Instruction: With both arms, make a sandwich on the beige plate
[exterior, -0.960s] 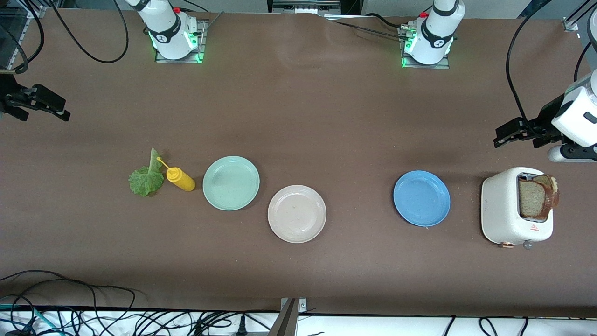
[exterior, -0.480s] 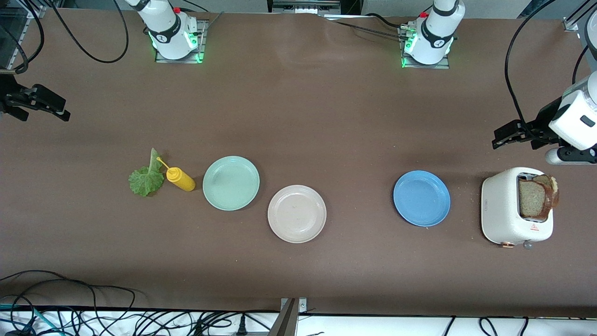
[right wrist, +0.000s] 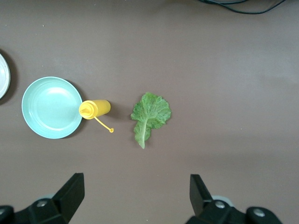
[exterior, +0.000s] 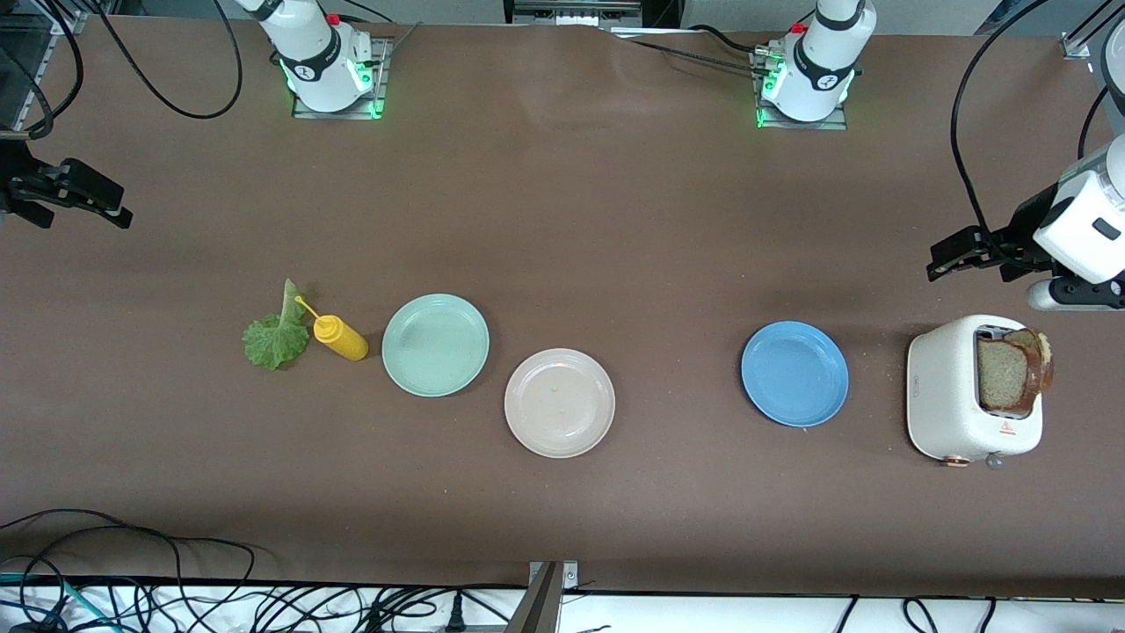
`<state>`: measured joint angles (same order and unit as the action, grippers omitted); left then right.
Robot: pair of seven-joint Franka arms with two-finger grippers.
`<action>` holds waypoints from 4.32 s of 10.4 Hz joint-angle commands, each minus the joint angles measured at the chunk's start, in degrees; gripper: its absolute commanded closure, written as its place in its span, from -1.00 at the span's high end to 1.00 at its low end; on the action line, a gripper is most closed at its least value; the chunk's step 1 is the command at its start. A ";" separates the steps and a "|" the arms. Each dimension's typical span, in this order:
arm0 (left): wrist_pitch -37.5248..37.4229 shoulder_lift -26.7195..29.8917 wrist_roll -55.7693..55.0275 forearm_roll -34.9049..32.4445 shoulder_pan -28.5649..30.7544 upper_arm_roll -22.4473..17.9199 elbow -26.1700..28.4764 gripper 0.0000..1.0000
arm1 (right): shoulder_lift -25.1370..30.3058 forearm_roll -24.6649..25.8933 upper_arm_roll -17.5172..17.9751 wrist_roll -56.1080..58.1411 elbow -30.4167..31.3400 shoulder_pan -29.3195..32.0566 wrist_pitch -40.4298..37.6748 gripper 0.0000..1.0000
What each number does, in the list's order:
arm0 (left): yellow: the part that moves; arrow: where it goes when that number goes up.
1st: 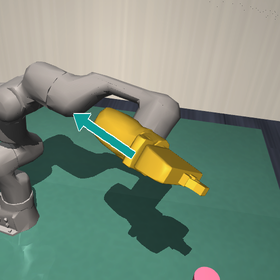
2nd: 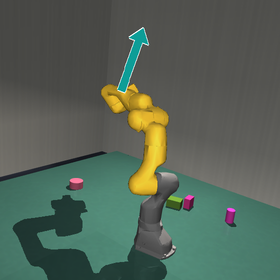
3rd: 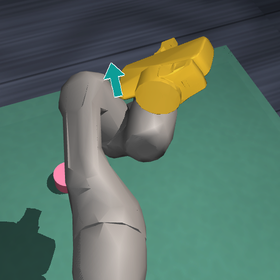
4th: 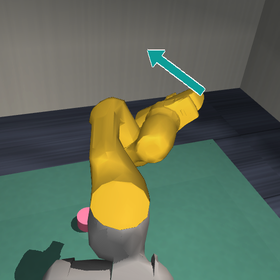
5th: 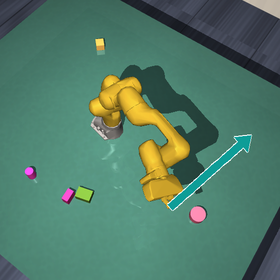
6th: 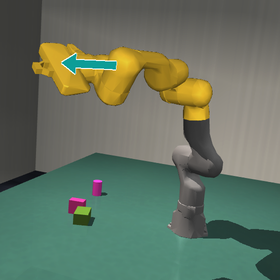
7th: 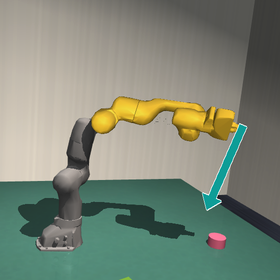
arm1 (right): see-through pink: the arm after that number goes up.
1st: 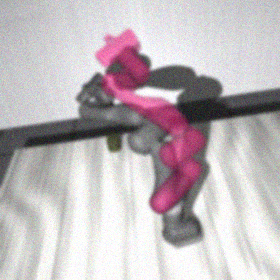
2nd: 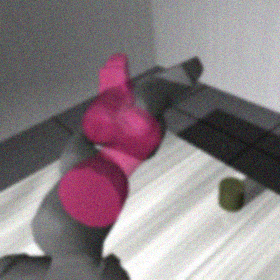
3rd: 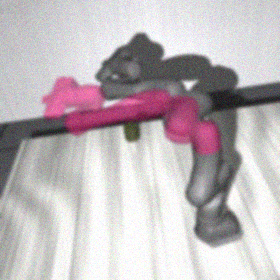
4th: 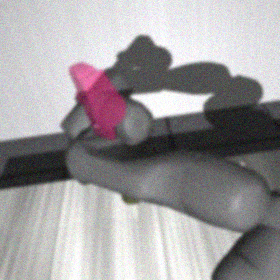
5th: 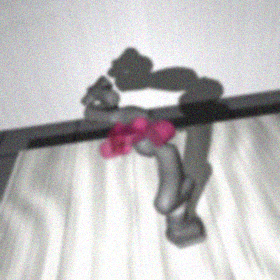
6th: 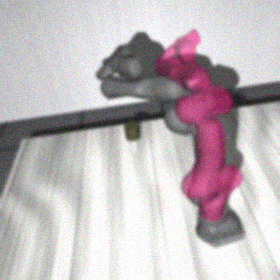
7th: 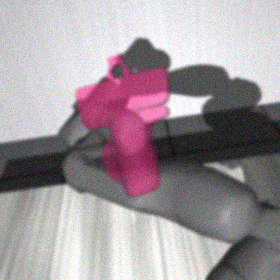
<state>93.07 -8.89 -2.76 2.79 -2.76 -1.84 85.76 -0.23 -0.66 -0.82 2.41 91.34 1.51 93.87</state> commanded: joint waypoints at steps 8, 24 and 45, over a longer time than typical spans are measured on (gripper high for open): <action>-1.05 -0.78 0.12 0.11 -0.41 -0.18 -1.65 1.00 | -0.20 -0.83 0.20 0.14 -0.90 0.60 -0.18 1.00; -0.44 -4.37 12.22 -3.05 5.82 -0.97 -2.09 1.00 | -0.20 -0.83 0.29 0.14 -0.90 0.60 -0.18 1.00; 18.55 -23.19 24.29 -2.35 13.30 -0.53 -7.45 0.73 | -0.20 -0.83 0.20 0.14 -0.90 0.60 -0.09 1.00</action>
<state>111.90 -30.77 20.56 0.59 10.84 -2.20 80.57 -0.26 -0.66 -0.83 2.41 91.33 1.59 94.00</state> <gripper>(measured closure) 0.084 0.000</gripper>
